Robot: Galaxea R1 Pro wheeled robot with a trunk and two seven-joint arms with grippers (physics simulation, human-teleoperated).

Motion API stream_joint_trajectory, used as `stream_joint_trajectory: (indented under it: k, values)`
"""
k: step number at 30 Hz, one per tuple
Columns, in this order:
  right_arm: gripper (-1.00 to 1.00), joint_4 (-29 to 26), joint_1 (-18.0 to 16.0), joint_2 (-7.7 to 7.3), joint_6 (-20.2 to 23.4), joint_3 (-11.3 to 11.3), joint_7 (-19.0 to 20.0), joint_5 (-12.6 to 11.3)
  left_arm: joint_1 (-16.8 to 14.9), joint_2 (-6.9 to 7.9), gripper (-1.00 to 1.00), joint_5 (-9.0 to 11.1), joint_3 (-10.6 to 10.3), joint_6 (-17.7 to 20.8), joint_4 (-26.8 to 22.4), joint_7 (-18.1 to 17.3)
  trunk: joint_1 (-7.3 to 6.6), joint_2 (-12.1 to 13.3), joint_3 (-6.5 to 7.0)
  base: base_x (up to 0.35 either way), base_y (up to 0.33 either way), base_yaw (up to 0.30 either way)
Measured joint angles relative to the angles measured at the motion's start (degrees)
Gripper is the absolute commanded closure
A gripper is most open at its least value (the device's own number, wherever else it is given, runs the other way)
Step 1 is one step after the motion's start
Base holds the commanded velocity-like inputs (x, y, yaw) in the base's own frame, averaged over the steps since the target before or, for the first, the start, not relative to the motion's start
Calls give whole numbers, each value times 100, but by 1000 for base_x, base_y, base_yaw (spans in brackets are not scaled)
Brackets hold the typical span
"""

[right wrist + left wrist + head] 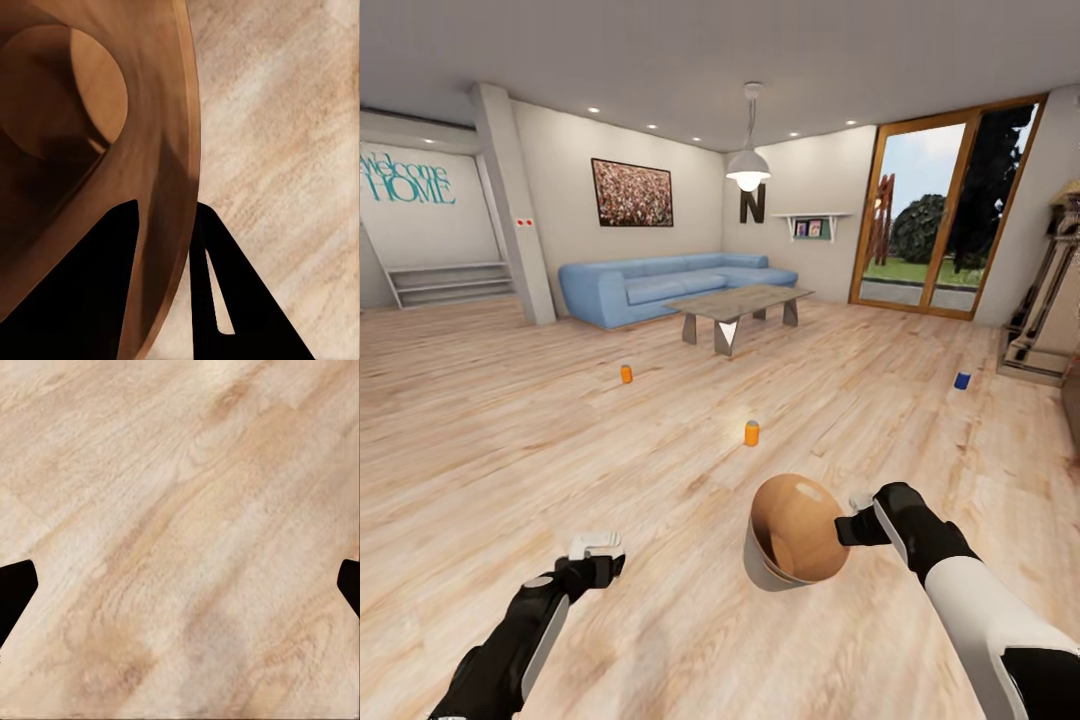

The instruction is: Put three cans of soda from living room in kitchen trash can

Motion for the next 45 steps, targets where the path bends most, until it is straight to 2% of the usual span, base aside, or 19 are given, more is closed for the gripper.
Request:
stream_joint_trajectory:
  k: [3, 7, 18, 22, 27, 37, 45]
  values:
    - [100, -1, 0, 35, 1, 1, -14, -4, -52, -3, -100, 14, -1, 51, 268, 11, -8, 4, 66, 0, 0, 0]
    - [100, -1, 0, 73, 0, 0, -29, 5, -89, 3, -100, 18, 2, -21, 533, 5, -95, 164, 139, 0, 0, 0]
    - [100, -2, 0, 100, 0, 8, -1, 4, -106, 10, -100, 20, -11, -943, 1296, 5, -336, 605, 336, 0, 0, 0]
    - [100, -2, 0, 103, -2, 10, 5, 16, -107, 1, -100, -10, -25, -1393, 1386, 8, -424, 765, 408, 0, 0, 0]
    - [100, -1, 0, 163, -2, 9, -9, 28, -107, 1, -100, -37, -28, -1719, 1421, 12, -534, 966, 498, 0, 0, 0]
    - [100, -2, 0, 221, -13, 4, -10, 24, -100, 10, -100, -51, -31, -2050, 1434, 14, -754, 1367, 677, 0, 0, 0]
    - [100, -2, 0, 232, -17, 7, -18, 31, -92, 11, -100, -46, -32, -2143, 1434, 14, -929, 1687, 821, 0, 0, 0]
